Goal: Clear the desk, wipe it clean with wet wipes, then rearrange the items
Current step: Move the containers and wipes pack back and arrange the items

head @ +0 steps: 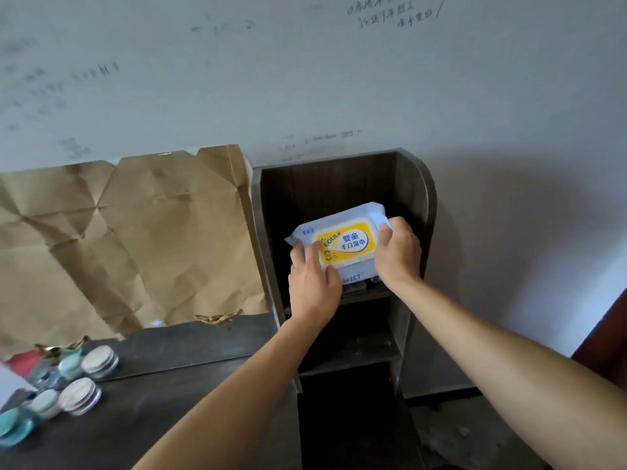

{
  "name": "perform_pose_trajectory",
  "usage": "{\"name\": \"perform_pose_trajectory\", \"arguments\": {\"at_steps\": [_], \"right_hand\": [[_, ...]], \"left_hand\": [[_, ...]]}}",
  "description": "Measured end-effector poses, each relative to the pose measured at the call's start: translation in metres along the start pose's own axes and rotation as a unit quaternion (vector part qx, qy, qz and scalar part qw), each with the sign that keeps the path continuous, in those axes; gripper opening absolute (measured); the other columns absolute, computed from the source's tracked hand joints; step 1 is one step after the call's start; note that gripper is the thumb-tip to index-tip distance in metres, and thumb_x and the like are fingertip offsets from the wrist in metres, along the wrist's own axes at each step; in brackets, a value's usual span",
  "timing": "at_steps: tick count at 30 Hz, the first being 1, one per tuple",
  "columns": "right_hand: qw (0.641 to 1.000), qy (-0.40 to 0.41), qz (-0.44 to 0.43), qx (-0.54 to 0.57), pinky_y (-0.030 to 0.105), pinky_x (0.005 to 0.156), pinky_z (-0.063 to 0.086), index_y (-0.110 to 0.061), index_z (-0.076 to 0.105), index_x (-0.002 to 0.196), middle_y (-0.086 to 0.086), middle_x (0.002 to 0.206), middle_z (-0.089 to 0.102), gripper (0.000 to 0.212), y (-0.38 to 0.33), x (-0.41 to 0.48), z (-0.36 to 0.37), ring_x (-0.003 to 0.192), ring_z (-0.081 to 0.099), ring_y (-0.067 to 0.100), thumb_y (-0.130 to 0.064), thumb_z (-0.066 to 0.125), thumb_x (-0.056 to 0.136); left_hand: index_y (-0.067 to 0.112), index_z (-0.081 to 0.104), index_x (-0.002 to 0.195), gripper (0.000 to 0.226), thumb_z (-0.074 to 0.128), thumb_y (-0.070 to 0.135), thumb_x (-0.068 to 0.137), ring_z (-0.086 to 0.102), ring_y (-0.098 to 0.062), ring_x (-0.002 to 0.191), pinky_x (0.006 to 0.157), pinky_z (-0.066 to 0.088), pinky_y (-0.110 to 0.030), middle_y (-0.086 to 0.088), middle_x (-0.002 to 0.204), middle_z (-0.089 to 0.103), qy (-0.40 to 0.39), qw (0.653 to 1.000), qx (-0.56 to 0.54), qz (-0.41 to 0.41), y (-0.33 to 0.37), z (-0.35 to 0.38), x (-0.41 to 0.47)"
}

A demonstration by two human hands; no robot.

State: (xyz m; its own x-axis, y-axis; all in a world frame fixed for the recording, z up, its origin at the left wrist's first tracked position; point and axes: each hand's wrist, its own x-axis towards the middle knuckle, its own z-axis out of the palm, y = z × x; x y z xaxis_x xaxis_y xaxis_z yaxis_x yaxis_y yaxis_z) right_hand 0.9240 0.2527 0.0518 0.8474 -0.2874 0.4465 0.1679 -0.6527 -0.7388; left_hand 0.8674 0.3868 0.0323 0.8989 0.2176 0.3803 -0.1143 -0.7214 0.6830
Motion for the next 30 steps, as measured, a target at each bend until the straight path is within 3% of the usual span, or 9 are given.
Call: {"name": "perform_pose_trajectory", "arguments": {"at_steps": [5, 9, 12, 15, 18, 21, 26, 30], "right_hand": [[0.999, 0.023, -0.012, 0.025, 0.035, 0.065, 0.037, -0.012, 0.044, 0.088, 0.005, 0.086, 0.052, 0.021, -0.013, -0.02, -0.012, 0.077, 0.049, 0.027, -0.025, 0.032, 0.1], [1.0, 0.008, -0.014, 0.017, 0.031, 0.057, 0.03, -0.013, 0.042, 0.089, 0.003, 0.078, 0.054, 0.022, -0.02, -0.064, -0.006, 0.069, 0.047, 0.023, -0.027, 0.03, 0.1], [0.997, 0.053, 0.017, 0.05, 0.032, 0.061, 0.03, -0.01, 0.044, 0.09, 0.01, 0.08, 0.056, 0.024, -0.02, -0.103, 0.003, 0.072, 0.05, 0.027, -0.029, 0.03, 0.099], [0.99, 0.097, 0.062, 0.076, 0.027, 0.063, 0.024, 0.002, 0.048, 0.1, 0.015, 0.086, 0.053, 0.027, -0.028, -0.144, 0.009, 0.077, 0.047, 0.025, -0.021, 0.033, 0.1], [0.988, 0.104, 0.084, 0.08, 0.026, 0.064, 0.025, 0.003, 0.049, 0.103, 0.015, 0.088, 0.053, 0.026, -0.042, -0.186, 0.023, 0.078, 0.044, 0.022, -0.019, 0.035, 0.101], [0.993, 0.073, 0.077, 0.058, 0.037, 0.068, 0.036, -0.001, 0.049, 0.102, 0.022, 0.092, 0.06, 0.034, -0.054, -0.225, 0.048, 0.083, 0.054, 0.034, -0.03, 0.032, 0.097], [0.995, -0.063, 0.071, 0.003, 0.038, 0.069, 0.04, -0.007, 0.048, 0.101, 0.017, 0.092, 0.063, 0.025, -0.081, -0.28, 0.092, 0.087, 0.057, 0.036, -0.029, 0.036, 0.099], [0.981, -0.184, 0.039, -0.055, 0.037, 0.068, 0.043, -0.012, 0.046, 0.111, 0.011, 0.099, 0.062, 0.034, -0.106, -0.317, 0.136, 0.09, 0.059, 0.034, -0.042, 0.045, 0.095]], "left_hand": [[0.014, 0.045, 0.133, 0.046, 0.051, 0.016, 0.087, 0.033, -0.029, 0.13, 0.106, 0.03, -0.038, -0.014, 0.152, 0.022, 0.05, 0.997, -0.008, 0.053, 0.005, -0.016, -0.033], [0.012, 0.051, 0.126, 0.043, 0.046, 0.016, 0.083, 0.038, -0.03, 0.126, 0.102, 0.034, -0.039, -0.014, 0.149, 0.03, 0.056, 0.994, -0.007, 0.089, -0.021, -0.042, -0.065], [0.008, 0.05, 0.124, 0.042, 0.045, 0.01, 0.083, 0.041, -0.029, 0.126, 0.102, 0.04, -0.042, -0.015, 0.143, 0.038, 0.027, 0.989, -0.014, 0.144, -0.049, -0.069, -0.087], [0.005, 0.048, 0.127, 0.046, 0.044, 0.003, 0.081, 0.042, -0.028, 0.127, 0.099, 0.043, -0.038, -0.014, 0.142, 0.037, -0.003, 0.989, -0.058, 0.137, -0.067, -0.094, -0.104], [0.005, 0.047, 0.13, 0.048, 0.044, 0.002, 0.082, 0.046, -0.026, 0.122, 0.099, 0.042, -0.033, -0.011, 0.137, 0.042, -0.018, 0.993, -0.091, 0.069, -0.092, -0.116, -0.117], [0.005, 0.046, 0.132, 0.048, 0.048, 0.002, 0.085, 0.048, -0.022, 0.115, 0.095, 0.035, -0.021, -0.008, 0.129, 0.046, -0.045, 0.994, -0.099, -0.022, -0.133, -0.137, -0.13], [0.014, 0.046, 0.132, 0.049, 0.051, 0.011, 0.084, 0.055, -0.024, 0.108, 0.095, 0.046, -0.037, -0.008, 0.121, 0.056, -0.087, 0.975, -0.1, -0.18, -0.199, -0.174, -0.157], [0.017, 0.049, 0.128, 0.045, 0.054, 0.015, 0.084, 0.057, -0.024, 0.104, 0.091, 0.049, -0.04, -0.007, 0.119, 0.057, -0.08, 0.957, -0.082, -0.267, -0.255, -0.205, -0.182]]}}
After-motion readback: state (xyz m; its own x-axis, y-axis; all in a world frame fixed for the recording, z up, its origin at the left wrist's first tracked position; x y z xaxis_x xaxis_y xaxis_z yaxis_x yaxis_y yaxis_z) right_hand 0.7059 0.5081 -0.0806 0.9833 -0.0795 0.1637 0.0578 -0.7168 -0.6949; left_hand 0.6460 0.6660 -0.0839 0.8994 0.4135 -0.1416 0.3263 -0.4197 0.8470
